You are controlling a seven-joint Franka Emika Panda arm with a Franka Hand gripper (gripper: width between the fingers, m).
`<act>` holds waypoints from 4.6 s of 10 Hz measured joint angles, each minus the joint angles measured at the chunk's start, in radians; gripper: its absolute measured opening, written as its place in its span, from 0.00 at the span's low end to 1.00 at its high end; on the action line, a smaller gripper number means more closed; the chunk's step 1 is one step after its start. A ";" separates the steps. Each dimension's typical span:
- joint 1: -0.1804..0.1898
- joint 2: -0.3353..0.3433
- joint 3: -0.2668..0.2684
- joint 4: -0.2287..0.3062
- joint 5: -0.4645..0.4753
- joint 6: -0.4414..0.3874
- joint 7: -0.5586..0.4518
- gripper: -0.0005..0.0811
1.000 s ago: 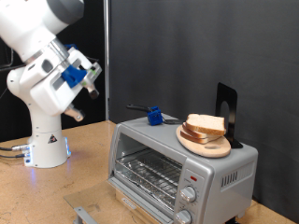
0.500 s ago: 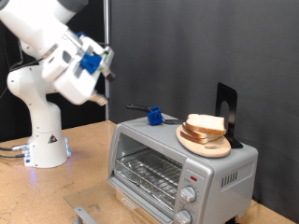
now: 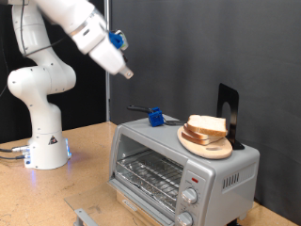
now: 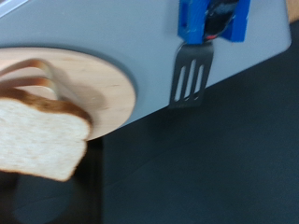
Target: Make a piece of toast with the oven
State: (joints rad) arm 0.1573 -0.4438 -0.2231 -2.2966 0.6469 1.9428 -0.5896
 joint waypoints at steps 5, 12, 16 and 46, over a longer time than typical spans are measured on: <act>0.005 -0.032 0.062 -0.008 -0.009 0.028 0.020 0.84; 0.007 -0.159 0.254 -0.089 -0.061 0.048 0.262 0.84; -0.004 -0.157 0.276 -0.116 -0.080 0.076 0.263 0.84; 0.010 0.076 0.487 -0.355 -0.010 0.667 0.321 0.84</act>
State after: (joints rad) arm 0.1677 -0.3675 0.2637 -2.6519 0.6369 2.6096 -0.2684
